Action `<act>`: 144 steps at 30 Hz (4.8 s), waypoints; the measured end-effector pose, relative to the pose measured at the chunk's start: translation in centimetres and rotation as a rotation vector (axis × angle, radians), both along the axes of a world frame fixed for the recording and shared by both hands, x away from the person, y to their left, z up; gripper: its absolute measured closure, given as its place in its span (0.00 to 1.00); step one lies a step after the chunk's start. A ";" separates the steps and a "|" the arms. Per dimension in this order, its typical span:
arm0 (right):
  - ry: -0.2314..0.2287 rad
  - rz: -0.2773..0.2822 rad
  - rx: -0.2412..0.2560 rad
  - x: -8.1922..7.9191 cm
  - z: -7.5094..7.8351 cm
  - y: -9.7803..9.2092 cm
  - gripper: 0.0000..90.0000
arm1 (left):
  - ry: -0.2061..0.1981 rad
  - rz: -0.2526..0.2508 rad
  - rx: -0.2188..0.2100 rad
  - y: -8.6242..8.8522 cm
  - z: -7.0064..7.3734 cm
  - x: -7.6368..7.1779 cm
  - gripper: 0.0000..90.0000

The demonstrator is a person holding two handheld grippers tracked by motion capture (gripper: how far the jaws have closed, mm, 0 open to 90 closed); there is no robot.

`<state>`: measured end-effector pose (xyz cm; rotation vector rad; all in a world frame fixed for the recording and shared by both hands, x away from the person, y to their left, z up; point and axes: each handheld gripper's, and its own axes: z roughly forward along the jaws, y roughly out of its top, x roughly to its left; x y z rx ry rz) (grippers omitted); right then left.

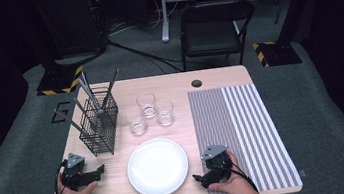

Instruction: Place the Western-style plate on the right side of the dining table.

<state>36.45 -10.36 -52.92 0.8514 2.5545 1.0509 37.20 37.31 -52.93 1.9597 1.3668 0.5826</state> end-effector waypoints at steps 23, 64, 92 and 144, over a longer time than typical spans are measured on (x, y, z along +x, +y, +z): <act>0.004 -0.003 0.002 0.0 0.0 0.0 0.00 | -0.009 0.005 -0.012 0.1 0.0 0.0 0.18; -0.053 -0.027 -0.017 -2.1 4.1 2.1 0.49 | 0.033 -0.120 -0.098 -5.6 6.2 -1.9 0.51; -0.036 -0.139 0.129 -0.7 6.7 4.8 0.59 | 0.035 -0.168 -0.179 -9.4 7.6 -2.2 0.67; 0.131 -0.261 0.192 -1.2 2.6 4.6 0.48 | 0.137 -0.145 -0.275 -9.6 3.5 -1.9 0.82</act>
